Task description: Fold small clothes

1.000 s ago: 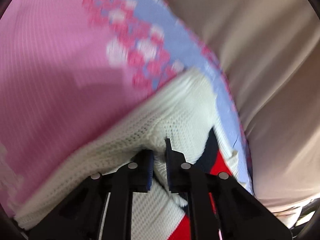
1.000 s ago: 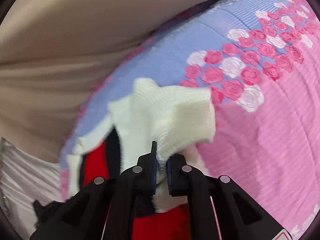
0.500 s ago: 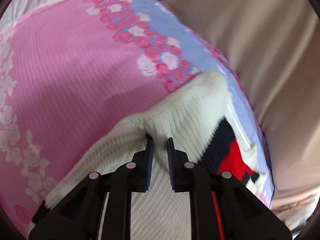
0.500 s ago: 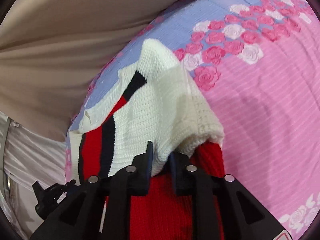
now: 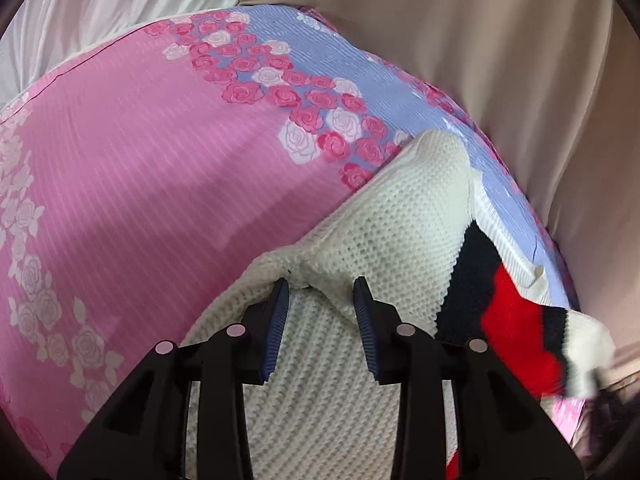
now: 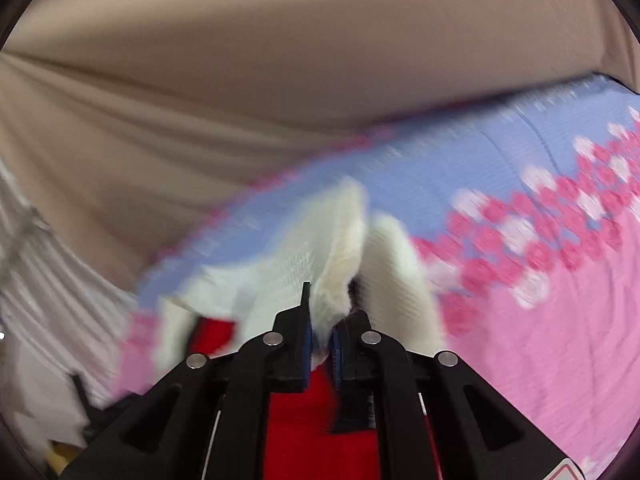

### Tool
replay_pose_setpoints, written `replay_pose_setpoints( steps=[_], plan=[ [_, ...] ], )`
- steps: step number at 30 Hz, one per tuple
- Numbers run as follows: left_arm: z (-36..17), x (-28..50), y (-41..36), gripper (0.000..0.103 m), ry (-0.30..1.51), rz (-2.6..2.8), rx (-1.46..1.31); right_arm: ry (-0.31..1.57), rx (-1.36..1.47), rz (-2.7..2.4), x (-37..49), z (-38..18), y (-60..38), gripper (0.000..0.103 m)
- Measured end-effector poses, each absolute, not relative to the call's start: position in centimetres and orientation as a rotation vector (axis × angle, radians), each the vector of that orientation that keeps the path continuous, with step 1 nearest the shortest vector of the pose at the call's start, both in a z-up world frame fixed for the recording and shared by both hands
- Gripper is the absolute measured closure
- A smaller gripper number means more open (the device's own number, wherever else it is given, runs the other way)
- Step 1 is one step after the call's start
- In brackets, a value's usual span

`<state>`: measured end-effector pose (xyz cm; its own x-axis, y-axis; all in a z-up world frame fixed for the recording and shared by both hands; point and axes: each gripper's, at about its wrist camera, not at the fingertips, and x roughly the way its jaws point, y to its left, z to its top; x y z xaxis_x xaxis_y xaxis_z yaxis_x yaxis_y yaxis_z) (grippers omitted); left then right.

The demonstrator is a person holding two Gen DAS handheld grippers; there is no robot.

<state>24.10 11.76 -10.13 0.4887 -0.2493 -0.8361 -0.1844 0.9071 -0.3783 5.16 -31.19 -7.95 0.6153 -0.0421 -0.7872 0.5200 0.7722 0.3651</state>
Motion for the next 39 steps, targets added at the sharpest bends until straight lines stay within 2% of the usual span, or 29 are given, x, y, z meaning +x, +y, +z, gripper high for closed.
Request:
replay_pose_setpoints(
  steps=[1,3,4,5,7,13,17,18,20,22,26,28,30,31,32,33,39],
  plan=[
    [-10.0,23.9,11.8,0.07,1.068,-0.05,-0.45,0.927,0.652,-0.383,4.5,-9.8,-31.7,0.092],
    [-9.3,23.2,12.3,0.07,1.065,-0.087,-0.468,0.86,0.754,-0.352,1.4,-9.9,-31.8,0.092],
    [-8.8,22.7,12.8,0.07,1.06,-0.101,-0.469,0.834,0.747,-0.362,-0.3,-8.9,-31.3,0.081],
    [-8.3,21.9,13.3,0.069,1.051,-0.11,-0.458,0.829,0.734,-0.37,-1.5,-8.2,-30.7,0.063],
    [-7.9,20.6,14.4,0.068,1.055,-0.107,-0.429,0.841,0.716,-0.353,-4.3,-7.5,-29.2,0.053],
    [-8.2,13.2,19.2,0.066,1.149,-0.08,-0.383,1.033,0.7,-0.275,-13.0,-9.5,-23.6,0.049],
    [-10.0,8.0,22.5,0.065,1.258,-0.031,-0.467,1.148,0.747,-0.237,-19.2,-11.7,-20.4,0.049],
    [-10.4,6.8,23.1,0.065,1.273,-0.021,-0.494,1.155,0.751,-0.222,-20.3,-11.9,-19.6,0.049],
    [-10.3,4.5,23.7,0.065,1.268,-0.023,-0.52,1.162,0.746,-0.179,-21.8,-11.9,-18.3,0.042],
    [-10.3,3.1,23.3,0.064,1.291,-0.054,-0.515,1.171,0.74,-0.13,-22.3,-12.0,-17.2,0.041],
    [-10.3,1.3,22.0,0.049,1.3,-0.118,-0.504,1.142,0.703,-0.089,-21.2,-12.1,-15.5,0.034],
    [-10.3,1.2,21.4,0.048,1.299,-0.127,-0.494,1.118,0.723,-0.068,-21.0,-12.2,-15.5,0.036],
    [-10.4,1.5,20.9,0.052,1.295,-0.131,-0.491,1.107,0.742,-0.036,-19.9,-12.5,-15.4,0.061],
    [-10.5,1.8,20.6,0.068,1.298,-0.16,-0.506,1.12,0.746,-0.031,-19.3,-12.8,-15.6,0.087],
    [-10.7,2.1,20.4,0.087,1.315,-0.178,-0.521,1.118,0.757,-0.031,-19.1,-12.7,-15.6,0.088],
    [-10.8,2.6,20.0,0.09,1.332,-0.191,-0.546,1.099,0.766,-0.032,-19.1,-12.4,-15.8,0.089],
    [-5.7,0.3,20.2,0.093,1.241,-0.226,-0.553,0.978,0.685,-0.039,-21.8,-6.6,-17.6,0.092]
  ],
)
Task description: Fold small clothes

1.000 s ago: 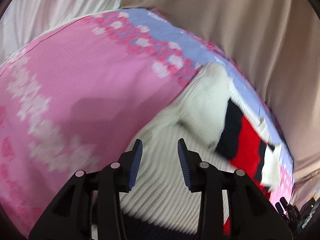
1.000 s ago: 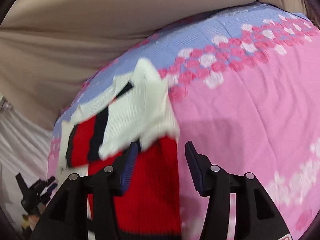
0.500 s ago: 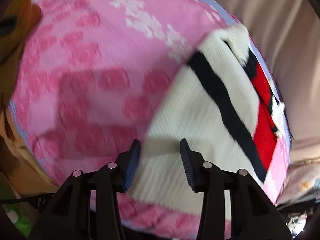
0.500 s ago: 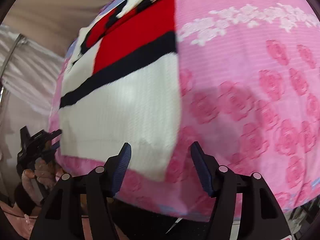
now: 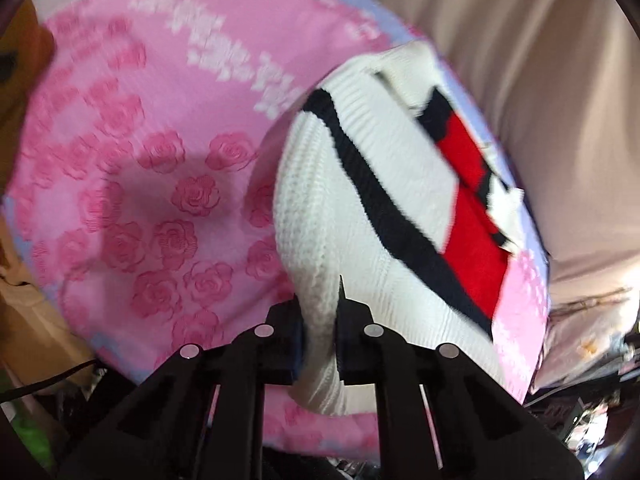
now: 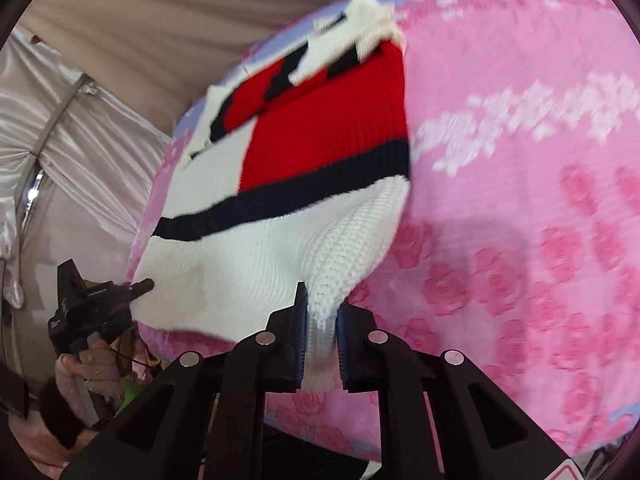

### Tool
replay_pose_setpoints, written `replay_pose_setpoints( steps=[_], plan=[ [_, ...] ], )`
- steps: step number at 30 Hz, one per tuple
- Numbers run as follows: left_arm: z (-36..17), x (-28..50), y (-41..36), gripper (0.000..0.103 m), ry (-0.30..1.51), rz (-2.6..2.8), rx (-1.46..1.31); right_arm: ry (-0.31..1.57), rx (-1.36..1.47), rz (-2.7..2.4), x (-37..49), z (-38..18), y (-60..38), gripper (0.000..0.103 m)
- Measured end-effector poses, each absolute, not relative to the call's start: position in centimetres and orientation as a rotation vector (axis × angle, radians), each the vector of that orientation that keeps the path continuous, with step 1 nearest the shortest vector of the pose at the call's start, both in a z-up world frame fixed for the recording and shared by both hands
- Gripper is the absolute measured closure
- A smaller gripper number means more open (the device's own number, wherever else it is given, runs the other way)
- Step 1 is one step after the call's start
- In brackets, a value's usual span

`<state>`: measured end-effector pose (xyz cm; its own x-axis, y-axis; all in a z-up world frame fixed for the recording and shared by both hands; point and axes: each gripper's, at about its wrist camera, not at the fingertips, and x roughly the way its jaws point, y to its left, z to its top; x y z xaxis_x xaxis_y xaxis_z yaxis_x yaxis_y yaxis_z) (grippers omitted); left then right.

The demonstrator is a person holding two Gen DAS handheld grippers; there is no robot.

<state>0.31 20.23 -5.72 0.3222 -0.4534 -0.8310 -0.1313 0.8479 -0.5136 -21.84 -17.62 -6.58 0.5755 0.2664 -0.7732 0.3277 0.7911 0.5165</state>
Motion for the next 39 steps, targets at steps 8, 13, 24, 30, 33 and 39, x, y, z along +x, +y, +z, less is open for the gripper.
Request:
replay_pose_setpoints(
  steps=[8,13,24,30,33,39],
  plan=[
    [-3.9,-8.0,18.9,0.093,1.333,-0.275,-0.491,1.076,0.57,-0.011,-28.9,-4.2,-18.9,0.093],
    [-5.1,-14.0,19.1,0.093,1.461,-0.249,-0.459,1.291,0.571,0.039,-34.5,-7.1,-18.1,0.098],
    [2.6,-6.3,17.1,0.093,1.209,-0.338,-0.535,0.971,0.627,0.127,-26.7,0.5,-21.2,0.099],
    [7.3,10.8,10.7,0.086,0.923,-0.361,-0.416,0.669,0.59,-0.07,-11.2,3.4,-27.5,0.094],
    [4.1,17.6,8.3,0.081,0.984,-0.272,-0.405,0.713,0.588,-0.229,-6.8,1.7,-29.6,0.077],
    [0.7,16.5,9.9,0.074,1.03,-0.228,-0.381,0.739,0.602,-0.224,-9.2,0.0,-27.8,0.05]
  ],
)
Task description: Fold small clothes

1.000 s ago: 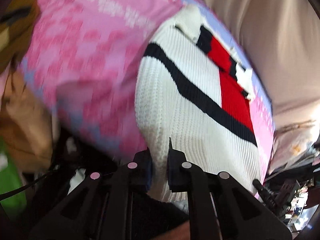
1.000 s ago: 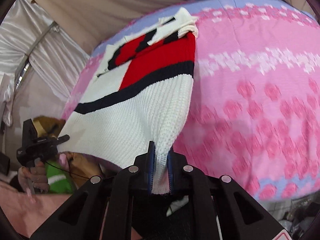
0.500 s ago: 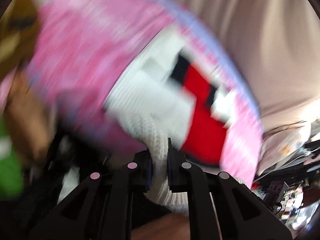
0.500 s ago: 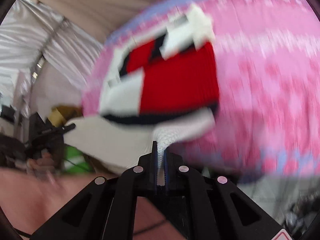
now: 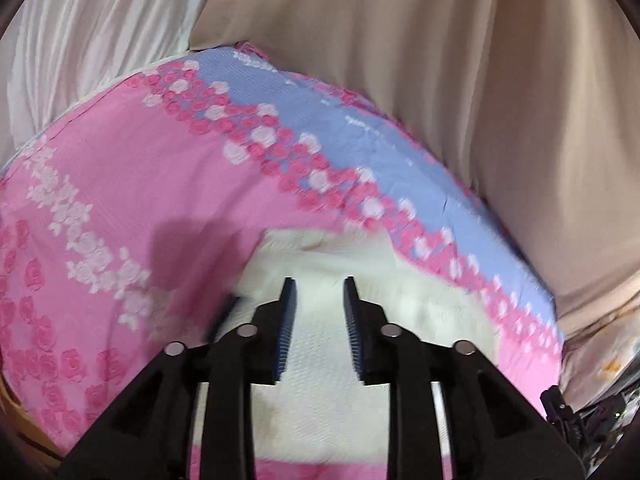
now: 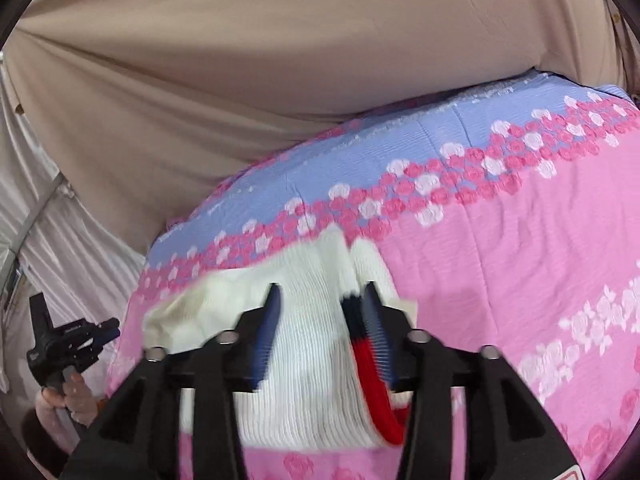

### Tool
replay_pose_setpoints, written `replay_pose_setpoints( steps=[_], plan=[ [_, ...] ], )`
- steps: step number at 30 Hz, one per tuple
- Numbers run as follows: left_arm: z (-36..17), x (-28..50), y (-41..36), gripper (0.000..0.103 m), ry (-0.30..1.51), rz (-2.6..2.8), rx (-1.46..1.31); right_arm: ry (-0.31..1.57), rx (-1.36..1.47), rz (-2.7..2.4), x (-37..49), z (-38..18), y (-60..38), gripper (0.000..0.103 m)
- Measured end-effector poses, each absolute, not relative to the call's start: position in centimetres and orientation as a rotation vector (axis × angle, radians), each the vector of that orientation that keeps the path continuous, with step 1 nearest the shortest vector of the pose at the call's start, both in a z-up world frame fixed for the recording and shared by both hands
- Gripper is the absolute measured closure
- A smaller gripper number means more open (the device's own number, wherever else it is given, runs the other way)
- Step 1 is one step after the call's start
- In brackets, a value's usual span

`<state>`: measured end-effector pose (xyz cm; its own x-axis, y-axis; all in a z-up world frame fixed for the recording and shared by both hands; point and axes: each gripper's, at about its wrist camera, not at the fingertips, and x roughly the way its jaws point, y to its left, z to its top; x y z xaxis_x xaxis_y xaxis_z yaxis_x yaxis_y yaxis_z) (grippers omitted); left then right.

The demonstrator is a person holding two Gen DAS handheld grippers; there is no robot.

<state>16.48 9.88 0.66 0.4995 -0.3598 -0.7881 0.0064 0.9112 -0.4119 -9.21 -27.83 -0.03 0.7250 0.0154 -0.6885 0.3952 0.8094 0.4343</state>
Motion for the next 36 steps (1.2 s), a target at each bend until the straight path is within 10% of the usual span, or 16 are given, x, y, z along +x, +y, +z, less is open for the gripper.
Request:
replay_pose_setpoints(
  steps=[13,15,17,18,21,25,30,36],
  plan=[
    [-3.8,13.1,10.6,0.068,1.125,-0.286,-0.401,0.966,0.583,-0.281,-4.0,-8.6,-26.9,0.045],
    [-3.1,11.4,8.9,0.058,1.103,-0.338,-0.308,0.966,0.602,-0.27,-4.1,-8.9,-27.0,0.053],
    [-3.6,10.6,6.6,0.049,1.081,-0.341,-0.183,0.984,0.628,-0.252,-3.9,-9.4,-26.9,0.096],
    [-4.2,10.7,5.7,0.049,1.076,-0.318,-0.113,0.969,0.651,-0.246,-4.1,-9.3,-27.0,0.096],
    [-7.4,12.9,5.6,0.087,1.137,-0.19,-0.031,0.887,0.689,-0.231,-5.8,-6.4,-27.3,0.097],
    [-8.1,15.9,9.5,0.088,1.154,-0.089,-0.159,0.873,0.669,-0.275,-9.1,-4.9,-28.9,0.097],
    [-7.3,17.5,12.4,0.085,1.146,0.025,-0.245,0.971,0.677,-0.313,-10.1,-9.0,-29.8,0.091],
    [-2.2,15.1,11.4,0.07,1.055,-0.104,-0.243,0.901,0.489,-0.297,-7.7,-3.4,-27.3,0.044]
  ],
)
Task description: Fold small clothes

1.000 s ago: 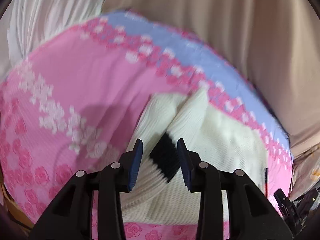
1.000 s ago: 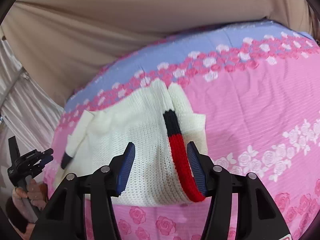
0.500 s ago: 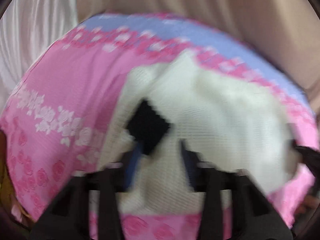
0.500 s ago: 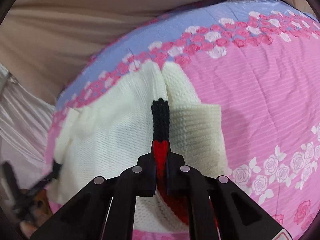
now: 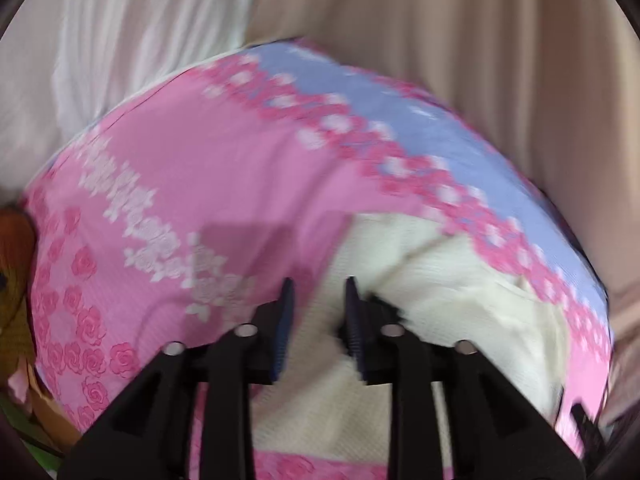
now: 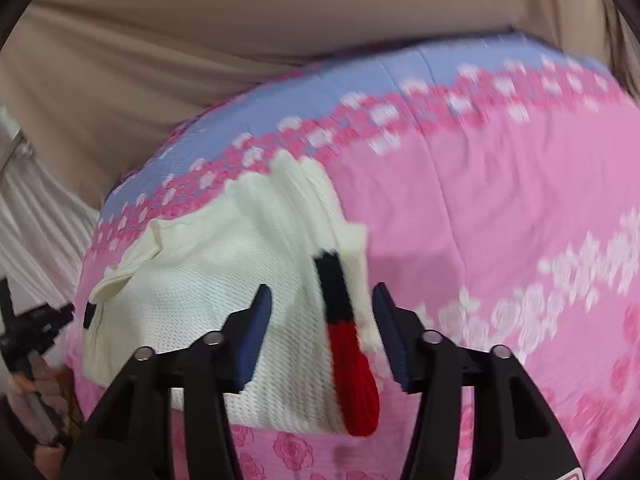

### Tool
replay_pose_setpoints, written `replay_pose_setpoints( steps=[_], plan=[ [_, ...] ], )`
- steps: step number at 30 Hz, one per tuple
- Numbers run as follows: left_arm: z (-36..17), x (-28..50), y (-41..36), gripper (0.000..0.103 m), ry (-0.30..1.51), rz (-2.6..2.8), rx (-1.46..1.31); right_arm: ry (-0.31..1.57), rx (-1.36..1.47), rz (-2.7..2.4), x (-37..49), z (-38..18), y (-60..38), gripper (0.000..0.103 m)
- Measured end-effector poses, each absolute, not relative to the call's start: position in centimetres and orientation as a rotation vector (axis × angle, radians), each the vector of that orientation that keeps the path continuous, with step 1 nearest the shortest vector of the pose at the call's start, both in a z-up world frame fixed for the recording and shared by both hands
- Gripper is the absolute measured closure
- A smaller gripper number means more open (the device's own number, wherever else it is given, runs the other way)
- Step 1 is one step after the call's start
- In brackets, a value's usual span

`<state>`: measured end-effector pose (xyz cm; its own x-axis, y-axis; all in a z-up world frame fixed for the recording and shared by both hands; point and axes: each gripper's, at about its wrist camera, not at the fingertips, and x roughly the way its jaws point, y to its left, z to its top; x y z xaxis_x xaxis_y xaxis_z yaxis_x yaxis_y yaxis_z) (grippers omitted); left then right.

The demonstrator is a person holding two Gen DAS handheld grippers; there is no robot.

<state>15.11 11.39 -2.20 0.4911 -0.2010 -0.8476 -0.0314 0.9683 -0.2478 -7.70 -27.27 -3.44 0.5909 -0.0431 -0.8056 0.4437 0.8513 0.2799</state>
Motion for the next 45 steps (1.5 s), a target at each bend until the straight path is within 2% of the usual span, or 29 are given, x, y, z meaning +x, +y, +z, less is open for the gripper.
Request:
replay_pose_setpoints(
  steps=[2,4,7,8,9,10,13,15,17,19,21,22,23,25,27,30,33,35,37,38,39,40,41,45],
  plan=[
    [-2.3,15.2,8.0,0.056,1.059,-0.19,-0.161,0.916,0.468,-0.278,-5.7,-3.4,-27.0,0.042],
    [-3.2,15.4,4.7,0.051,1.055,-0.243,-0.066,0.938,0.453,-0.279,-3.9,-4.0,-27.5,0.042],
    [-5.6,16.9,1.7,0.051,1.059,-0.239,0.07,0.984,0.452,-0.294,-1.6,-6.4,-28.4,0.041],
    [-6.6,17.8,1.3,0.066,1.063,-0.237,0.093,1.004,0.464,-0.279,-0.9,-7.3,-28.6,0.055],
    [-7.0,18.7,1.4,0.076,1.072,-0.229,0.093,1.021,0.474,-0.263,-0.6,-7.8,-28.7,0.077],
    [-7.2,19.6,2.0,0.092,1.088,-0.223,0.062,1.023,0.493,-0.262,-0.5,-7.8,-29.0,0.095],
    [-6.4,22.8,6.2,0.093,1.1,-0.131,-0.172,0.908,0.559,-0.271,-1.8,-5.8,-30.0,0.096],
    [-6.9,25.0,8.9,0.093,1.109,-0.029,-0.239,0.917,0.583,-0.315,-2.0,-6.6,-31.3,0.095],
    [-7.9,26.3,10.7,0.092,1.141,0.04,-0.215,0.997,0.585,-0.347,-1.7,-8.2,-31.8,0.09],
    [-7.5,25.4,12.1,0.092,1.141,0.032,-0.252,0.98,0.585,-0.351,-2.6,-7.6,-31.4,0.083],
    [-5.9,22.7,13.2,0.091,1.109,-0.008,-0.263,0.956,0.559,-0.355,-4.3,-6.2,-30.4,0.059],
    [-5.3,20.6,13.7,0.086,1.097,-0.028,-0.252,0.948,0.553,-0.361,-5.2,-5.8,-29.9,0.042],
    [-5.1,19.1,14.1,0.076,1.104,-0.048,-0.258,0.942,0.554,-0.357,-6.6,-5.5,-29.3,0.038],
    [-5.3,15.9,14.9,0.063,1.131,-0.081,-0.282,0.967,0.567,-0.347,-9.0,-5.8,-28.4,0.038],
    [-6.0,12.1,15.5,0.06,1.167,-0.104,-0.321,1.004,0.602,-0.347,-11.8,-6.9,-27.5,0.037],
    [-7.3,7.8,16.1,0.05,1.197,-0.09,-0.425,1.024,0.709,-0.322,-15.2,-9.1,-26.7,0.037],
    [-9.9,6.4,16.2,0.049,1.26,-0.052,-0.563,1.004,0.846,-0.287,-15.9,-10.9,-26.7,0.036],
    [-10.7,6.4,16.1,0.045,1.267,-0.023,-0.613,0.976,0.934,-0.257,-15.4,-12.0,-26.8,0.033],
    [-10.7,7.1,15.8,0.036,1.229,-0.019,-0.641,0.916,0.982,-0.246,-14.6,-12.2,-27.0,0.022],
    [-10.8,7.6,15.7,0.037,1.23,-0.001,-0.656,0.899,1.011,-0.236,-14.0,-12.3,-27.1,0.022],
    [-10.8,8.2,15.7,0.039,1.227,-0.002,-0.693,0.895,1.032,-0.227,-13.4,-12.4,-27.1,0.024],
    [-10.8,8.6,15.8,0.059,1.226,-0.015,-0.728,0.877,1.045,-0.218,-13.0,-12.3,-27.2,0.054],
    [-10.9,9.1,16.0,0.075,1.24,-0.036,-0.769,0.881,1.053,-0.213,-12.4,-12.2,-27.3,0.088],
    [-8.1,9.0,16.8,0.083,1.234,-0.108,-0.76,0.821,1.002,-0.222,-13.7,-7.7,-27.8,0.091]
  ],
)
